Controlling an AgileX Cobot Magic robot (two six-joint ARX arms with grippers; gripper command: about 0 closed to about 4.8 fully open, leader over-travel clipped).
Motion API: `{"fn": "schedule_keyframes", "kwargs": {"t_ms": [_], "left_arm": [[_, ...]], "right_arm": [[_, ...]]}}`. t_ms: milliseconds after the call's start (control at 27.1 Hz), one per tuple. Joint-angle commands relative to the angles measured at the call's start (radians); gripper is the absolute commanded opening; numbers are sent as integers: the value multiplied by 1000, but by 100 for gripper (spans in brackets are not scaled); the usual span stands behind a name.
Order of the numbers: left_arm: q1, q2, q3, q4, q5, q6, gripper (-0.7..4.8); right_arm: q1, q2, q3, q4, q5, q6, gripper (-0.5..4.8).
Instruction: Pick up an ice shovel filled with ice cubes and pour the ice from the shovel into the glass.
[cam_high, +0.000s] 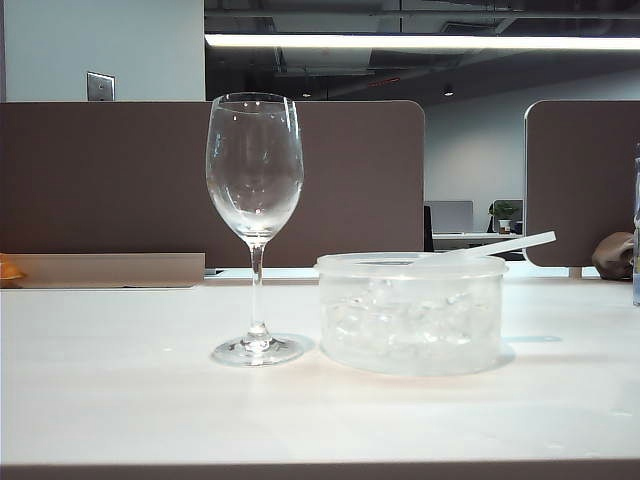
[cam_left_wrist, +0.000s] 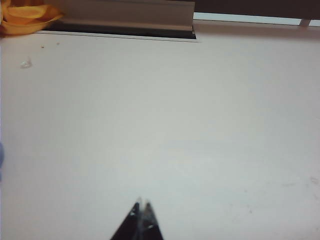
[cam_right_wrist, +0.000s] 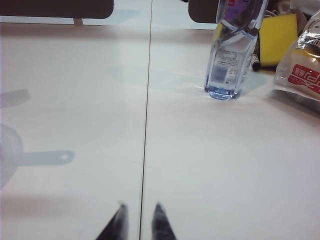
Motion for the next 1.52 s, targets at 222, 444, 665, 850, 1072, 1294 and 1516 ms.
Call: {"fn": "schedule_keyframes", "kwargs": {"t_ms": [222,444,665,850,1072,1294,1516], "left_arm": [[0,1,-3,6,1,1,-5],[0,1,-3,6,1,1,-5],[0,1,-3,6,1,1,-5],[0,1,-3,6,1,1,-5],[0,1,-3,6,1,1,-5],[0,1,-3,6,1,1,-5],[0,3,20,-23,1,1,-5]], "right_arm": [[-1,0,-7,1,-3,-2,72],[-1,0,-7,1,-3,-2,72],[-1,0,-7,1,-4,-2,72],[-1,0,-7,1,-4,-2,72],[-1,0,-7,1,-4,-2,72],[-1,0,-7,1,-4,-2,72],[-1,0,-7,1,-4,-2,72]]}}
